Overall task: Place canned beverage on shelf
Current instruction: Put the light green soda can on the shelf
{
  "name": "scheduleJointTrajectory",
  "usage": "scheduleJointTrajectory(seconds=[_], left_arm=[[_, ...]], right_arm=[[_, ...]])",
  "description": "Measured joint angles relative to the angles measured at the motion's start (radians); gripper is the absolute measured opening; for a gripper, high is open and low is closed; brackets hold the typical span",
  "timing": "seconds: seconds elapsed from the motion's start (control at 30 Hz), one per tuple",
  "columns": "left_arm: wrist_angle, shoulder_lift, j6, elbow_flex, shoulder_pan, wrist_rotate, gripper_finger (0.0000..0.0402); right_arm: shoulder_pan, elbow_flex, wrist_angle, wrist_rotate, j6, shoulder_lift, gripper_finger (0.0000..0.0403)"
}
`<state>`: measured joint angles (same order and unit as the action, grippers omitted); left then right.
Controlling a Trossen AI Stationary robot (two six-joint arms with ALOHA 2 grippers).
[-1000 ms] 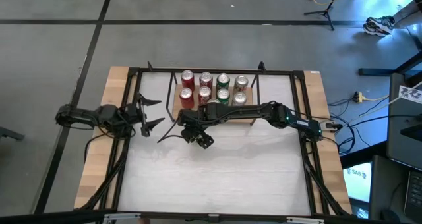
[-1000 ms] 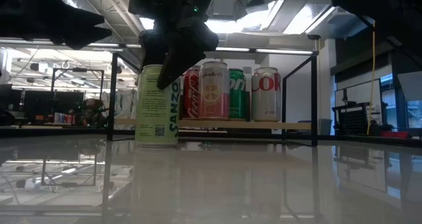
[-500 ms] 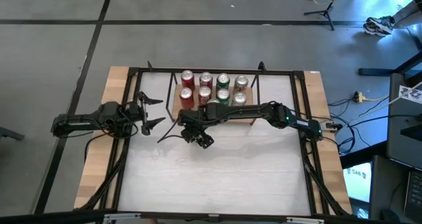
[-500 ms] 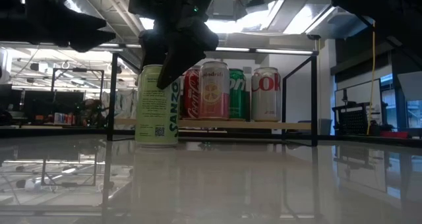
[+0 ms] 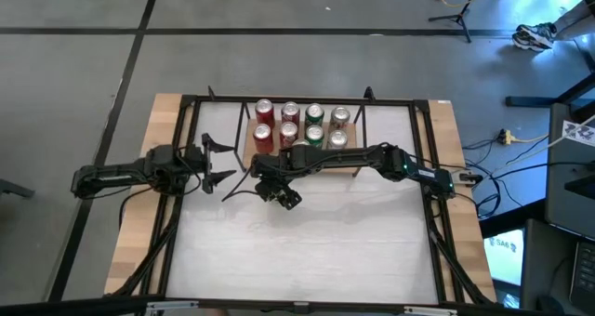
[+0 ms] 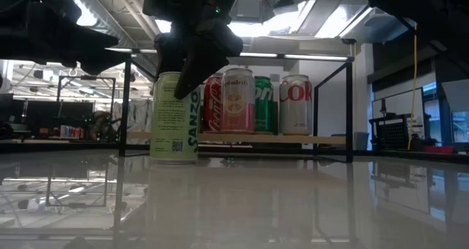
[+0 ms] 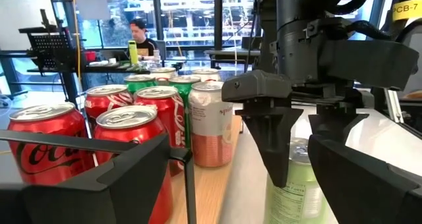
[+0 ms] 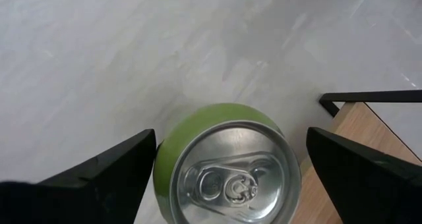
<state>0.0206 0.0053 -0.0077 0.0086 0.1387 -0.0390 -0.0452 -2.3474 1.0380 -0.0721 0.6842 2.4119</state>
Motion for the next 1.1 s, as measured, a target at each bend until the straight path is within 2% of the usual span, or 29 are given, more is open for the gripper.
scheduleJointTrajectory(seconds=[0.37,1.1], left_arm=[[-0.006,0.000,-0.037,0.000,0.000,0.040,0.0350],[-0.007,0.001,-0.042,0.000,-0.001,0.027,0.0350]], right_arm=[[0.000,0.000,0.002,0.000,-0.002,0.000,0.0385],[0.000,0.000,0.010,0.000,-0.037,0.000,0.0385]])
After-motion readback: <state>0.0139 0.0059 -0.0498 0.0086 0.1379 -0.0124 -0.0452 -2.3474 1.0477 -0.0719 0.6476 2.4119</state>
